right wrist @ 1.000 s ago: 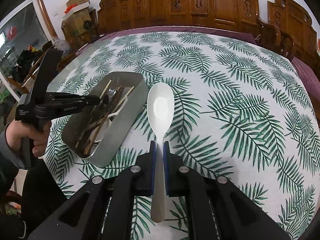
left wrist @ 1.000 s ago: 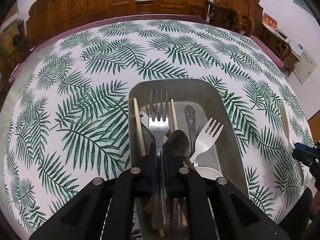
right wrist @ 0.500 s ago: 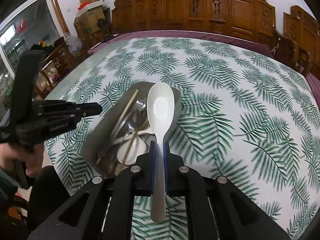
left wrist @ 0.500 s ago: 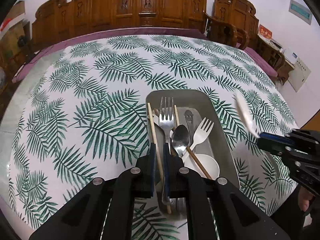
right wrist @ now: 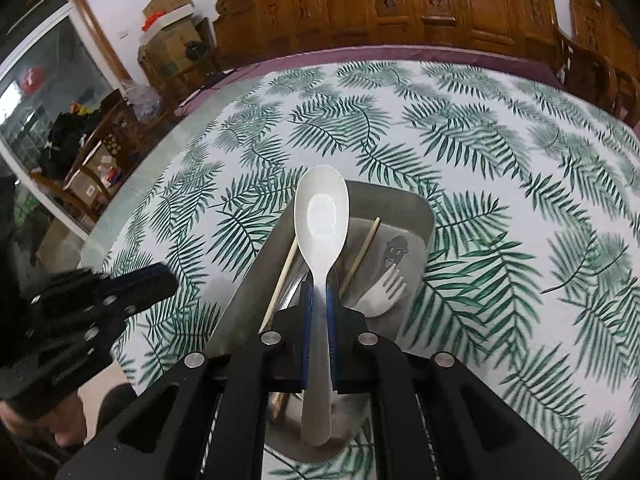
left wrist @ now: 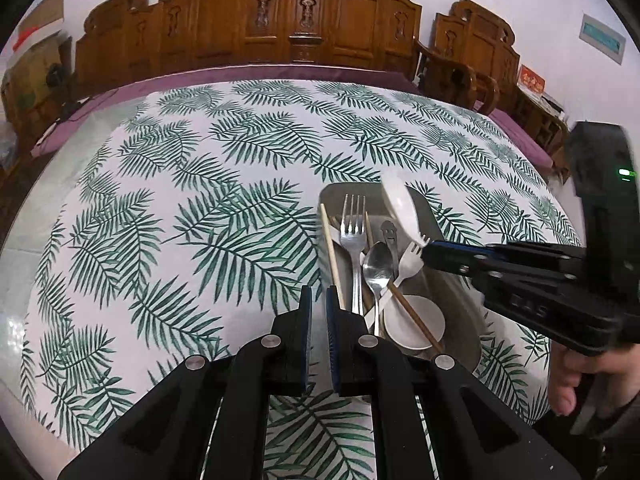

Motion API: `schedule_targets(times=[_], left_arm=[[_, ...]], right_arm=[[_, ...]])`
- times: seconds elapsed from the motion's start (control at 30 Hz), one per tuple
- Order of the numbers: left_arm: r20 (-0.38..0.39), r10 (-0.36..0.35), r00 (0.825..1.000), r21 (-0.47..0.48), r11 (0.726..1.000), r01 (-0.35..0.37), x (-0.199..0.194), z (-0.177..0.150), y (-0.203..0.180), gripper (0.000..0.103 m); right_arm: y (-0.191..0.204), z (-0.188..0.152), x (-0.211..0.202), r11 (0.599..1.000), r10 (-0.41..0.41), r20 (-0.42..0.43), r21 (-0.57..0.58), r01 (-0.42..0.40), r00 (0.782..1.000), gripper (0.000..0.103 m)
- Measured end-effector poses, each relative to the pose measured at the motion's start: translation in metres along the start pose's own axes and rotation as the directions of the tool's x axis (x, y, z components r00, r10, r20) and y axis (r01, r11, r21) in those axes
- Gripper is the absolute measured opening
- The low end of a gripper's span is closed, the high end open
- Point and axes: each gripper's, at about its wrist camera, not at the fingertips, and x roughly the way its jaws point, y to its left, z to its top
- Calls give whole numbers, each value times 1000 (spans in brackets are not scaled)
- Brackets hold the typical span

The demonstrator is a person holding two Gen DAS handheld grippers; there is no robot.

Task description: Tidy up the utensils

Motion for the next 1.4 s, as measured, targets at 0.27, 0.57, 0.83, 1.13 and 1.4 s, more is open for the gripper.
schedule_targets(times=[0.27, 0.57, 0.83, 1.13, 1.4], left_arm=[[11, 2, 1000, 3, 1000, -2, -8, 0, 5, 6], [28, -4, 1000, 10, 1000, 4, -18, 1, 0, 6], [57, -4, 998, 23, 1000, 3, -38, 2, -15, 6], [107, 5, 994, 48, 999, -10, -69, -10, -40, 60], [137, 10, 991, 68, 997, -19, -95, -27, -63, 92]], right_arm=[[-5, 0, 22, 997, -81, -20, 8, 81, 997, 9], [-5, -1, 17, 997, -78, 5, -27, 78, 997, 10], [-4, -11, -28, 996, -67, 84, -56, 72, 994, 10], [-11, -45, -109, 995, -80, 205, -42, 90, 976, 18], [-19, -86, -167, 990, -129, 286, -12, 138, 950, 71]])
